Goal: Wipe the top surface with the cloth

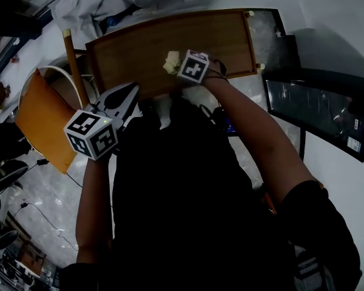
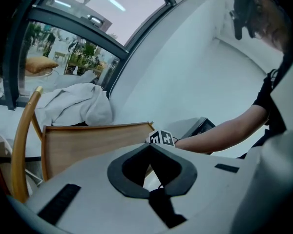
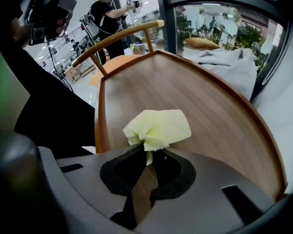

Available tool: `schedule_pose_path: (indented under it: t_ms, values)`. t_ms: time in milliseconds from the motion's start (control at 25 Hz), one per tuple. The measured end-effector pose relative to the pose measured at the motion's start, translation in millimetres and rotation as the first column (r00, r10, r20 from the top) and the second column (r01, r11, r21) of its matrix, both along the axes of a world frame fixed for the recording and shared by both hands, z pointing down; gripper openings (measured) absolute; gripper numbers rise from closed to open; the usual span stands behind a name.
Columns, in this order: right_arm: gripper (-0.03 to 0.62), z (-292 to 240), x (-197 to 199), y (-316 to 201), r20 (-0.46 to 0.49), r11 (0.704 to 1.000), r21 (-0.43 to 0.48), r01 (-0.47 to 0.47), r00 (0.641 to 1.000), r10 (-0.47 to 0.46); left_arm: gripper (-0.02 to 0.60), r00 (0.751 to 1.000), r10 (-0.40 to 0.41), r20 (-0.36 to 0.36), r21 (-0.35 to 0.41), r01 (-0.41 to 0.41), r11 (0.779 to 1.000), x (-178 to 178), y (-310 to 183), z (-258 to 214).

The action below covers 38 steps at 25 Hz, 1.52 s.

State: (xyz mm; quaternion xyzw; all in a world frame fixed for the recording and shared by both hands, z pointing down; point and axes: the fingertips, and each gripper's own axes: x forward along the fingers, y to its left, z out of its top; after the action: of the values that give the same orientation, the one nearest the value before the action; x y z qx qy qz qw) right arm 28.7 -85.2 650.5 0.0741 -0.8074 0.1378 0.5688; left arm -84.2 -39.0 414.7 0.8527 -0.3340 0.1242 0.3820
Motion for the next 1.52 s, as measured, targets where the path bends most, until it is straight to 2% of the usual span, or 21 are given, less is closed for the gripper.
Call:
schedule_pose_path:
  t_ms: [400, 680, 840, 1040, 1200, 1520]
  values:
    - [0.048, -1.9, 108.0, -21.1, -0.047, 0.993, 0.005, -0.115, 0.992, 0.115, 0.009, 0.996, 0.09, -0.009, -0.014, -0.09, 0.996, 62.6, -25.9, 10.2]
    - [0.048, -8.2, 175.1, -32.0, -0.136, 0.989, -0.001, -0.149, 0.98, 0.148, 0.009, 0.99, 0.143, -0.017, -0.016, -0.143, 0.99, 94.5, -41.5, 12.0]
    - [0.048, -12.0, 216.0, -39.5, -0.223, 0.989, 0.008, -0.149, 0.964, 0.147, 0.009, 0.985, 0.169, -0.023, -0.015, -0.169, 0.985, 111.0, -45.7, 11.8]
    - [0.048, -13.2, 233.8, -45.0, -0.274, 0.993, -0.011, -0.115, 0.956, 0.108, 0.009, 0.982, 0.185, -0.029, -0.011, -0.185, 0.983, 121.4, -49.0, 10.8]
    - [0.048, -12.2, 247.5, -42.4, -0.345, 0.992, -0.03, -0.12, 0.933, 0.102, 0.009, 0.983, 0.179, -0.03, -0.015, -0.18, 0.984, 119.2, -47.7, 12.1]
    - [0.048, -10.7, 276.2, -39.4, -0.504, 0.985, -0.033, -0.168, 0.854, 0.129, 0.009, 0.989, 0.143, -0.032, -0.013, -0.144, 0.99, 99.5, -45.4, 13.3]
